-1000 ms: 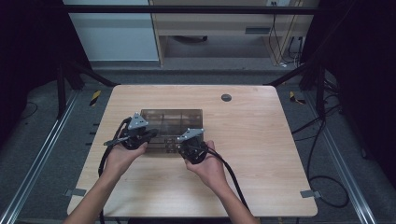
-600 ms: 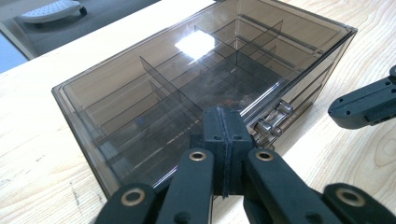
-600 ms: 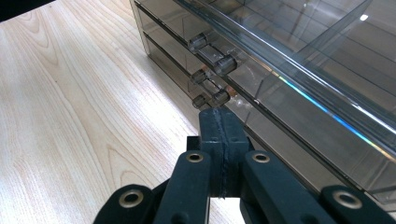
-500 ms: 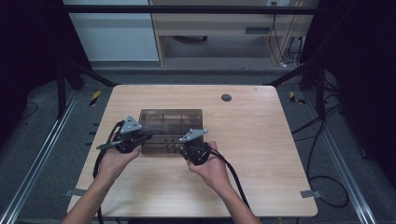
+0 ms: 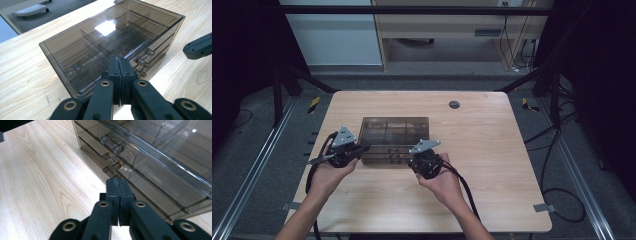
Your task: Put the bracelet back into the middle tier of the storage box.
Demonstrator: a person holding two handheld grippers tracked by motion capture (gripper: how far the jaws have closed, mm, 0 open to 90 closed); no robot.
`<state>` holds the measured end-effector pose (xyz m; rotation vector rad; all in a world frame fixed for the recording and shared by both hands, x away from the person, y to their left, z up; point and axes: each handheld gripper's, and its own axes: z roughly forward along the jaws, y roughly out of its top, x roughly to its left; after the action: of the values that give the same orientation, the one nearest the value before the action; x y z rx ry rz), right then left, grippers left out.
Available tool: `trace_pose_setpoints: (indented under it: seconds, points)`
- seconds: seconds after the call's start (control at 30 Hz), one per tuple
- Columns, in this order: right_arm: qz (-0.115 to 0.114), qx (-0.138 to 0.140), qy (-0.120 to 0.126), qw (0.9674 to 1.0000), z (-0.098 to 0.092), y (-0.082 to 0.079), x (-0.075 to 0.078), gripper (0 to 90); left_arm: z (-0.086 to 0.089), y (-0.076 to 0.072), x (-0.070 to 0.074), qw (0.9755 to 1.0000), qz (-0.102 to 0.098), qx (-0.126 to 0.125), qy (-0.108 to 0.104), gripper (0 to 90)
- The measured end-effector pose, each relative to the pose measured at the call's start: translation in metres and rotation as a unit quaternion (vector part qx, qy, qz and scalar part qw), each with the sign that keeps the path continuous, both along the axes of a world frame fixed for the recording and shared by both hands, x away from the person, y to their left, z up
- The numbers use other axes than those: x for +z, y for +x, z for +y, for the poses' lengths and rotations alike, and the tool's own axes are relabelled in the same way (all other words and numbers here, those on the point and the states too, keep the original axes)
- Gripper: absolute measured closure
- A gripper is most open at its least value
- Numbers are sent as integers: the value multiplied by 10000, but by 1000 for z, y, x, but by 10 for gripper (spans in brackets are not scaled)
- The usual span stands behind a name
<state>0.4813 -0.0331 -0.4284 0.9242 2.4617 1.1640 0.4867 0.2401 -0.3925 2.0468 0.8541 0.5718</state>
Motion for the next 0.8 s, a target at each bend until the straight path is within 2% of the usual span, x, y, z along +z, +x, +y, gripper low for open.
trace_pose_setpoints:
  seconds: [0.1,0.2,0.3,0.33,0.37,0.47,0.53,0.67,0.73,0.8]
  points:
    - [-16,13,-11,10000,-2,-3,1,844,1,-4,1,10000,-87,27,36,833]
    - [-42,43,16,10000,-3,-6,3,768,2,-8,2,9999,-136,75,59,751]
    - [-40,109,31,9999,-4,-10,5,629,1,-13,2,9998,-194,74,68,632]
    - [-40,109,31,9999,-4,-10,5,629,1,-13,2,9998,-194,74,68,569]
    - [-62,145,16,9999,-5,-13,7,563,0,-17,1,9993,-327,81,181,513]
    - [-89,211,72,9997,-7,-17,10,468,-1,-23,0,9986,-460,62,256,421]
    - [-173,191,104,9996,-8,-21,13,375,-1,-27,0,9979,-606,86,210,337]
    - [-401,143,120,9990,-11,-27,19,226,0,-33,1,9978,-627,162,105,157]
    - [-398,116,115,9991,-15,-29,22,177,2,-37,0,9976,-646,249,53,124]
    - [-518,52,144,9985,-20,-31,25,137,8,-42,-1,9975,-655,257,6,100]
